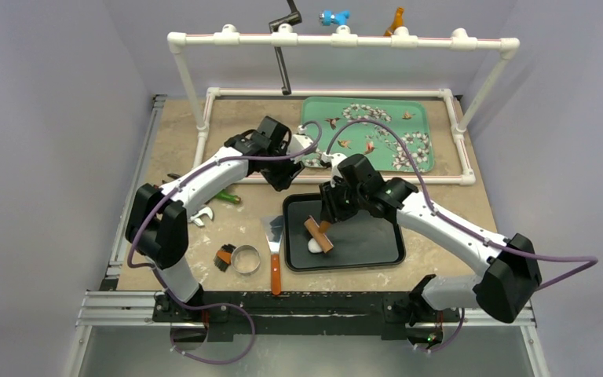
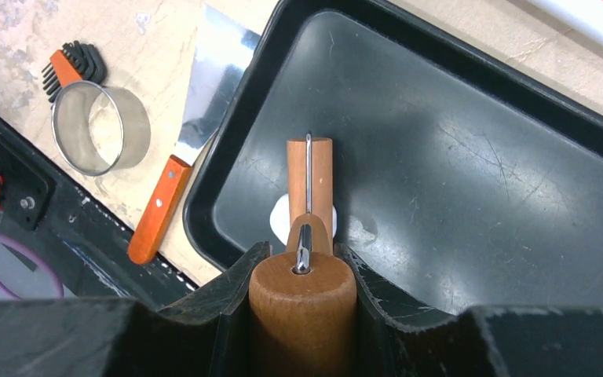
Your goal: Roll out the dumpling wrappers from the dough
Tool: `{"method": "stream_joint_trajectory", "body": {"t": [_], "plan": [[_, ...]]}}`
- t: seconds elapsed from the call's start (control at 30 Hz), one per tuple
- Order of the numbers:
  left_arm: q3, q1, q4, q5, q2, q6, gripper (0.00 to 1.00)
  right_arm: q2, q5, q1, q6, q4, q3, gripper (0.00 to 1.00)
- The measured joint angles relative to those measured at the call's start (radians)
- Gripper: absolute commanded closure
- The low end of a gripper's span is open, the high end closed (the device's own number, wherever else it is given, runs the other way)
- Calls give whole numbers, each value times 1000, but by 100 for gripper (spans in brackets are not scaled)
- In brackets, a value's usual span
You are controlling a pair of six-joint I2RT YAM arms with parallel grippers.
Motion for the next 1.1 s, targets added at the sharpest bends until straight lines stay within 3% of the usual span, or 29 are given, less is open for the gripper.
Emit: {"method": "stream_joint_trajectory", "body": {"t": [0.33, 0.7, 0.93, 1.1], "plan": [[-79, 0, -3, 48, -2, 0, 50, 11, 5, 7, -3, 65, -36, 100], [-81, 22, -5, 54, -14, 0, 50, 69, 160, 158, -8, 106, -8, 100], [-81, 26, -5, 51, -33, 0, 50, 102, 264, 154, 34, 66, 21, 100], [-85, 26, -5, 73, -33, 5, 51, 96, 251, 92, 75, 72, 2, 100]]}}
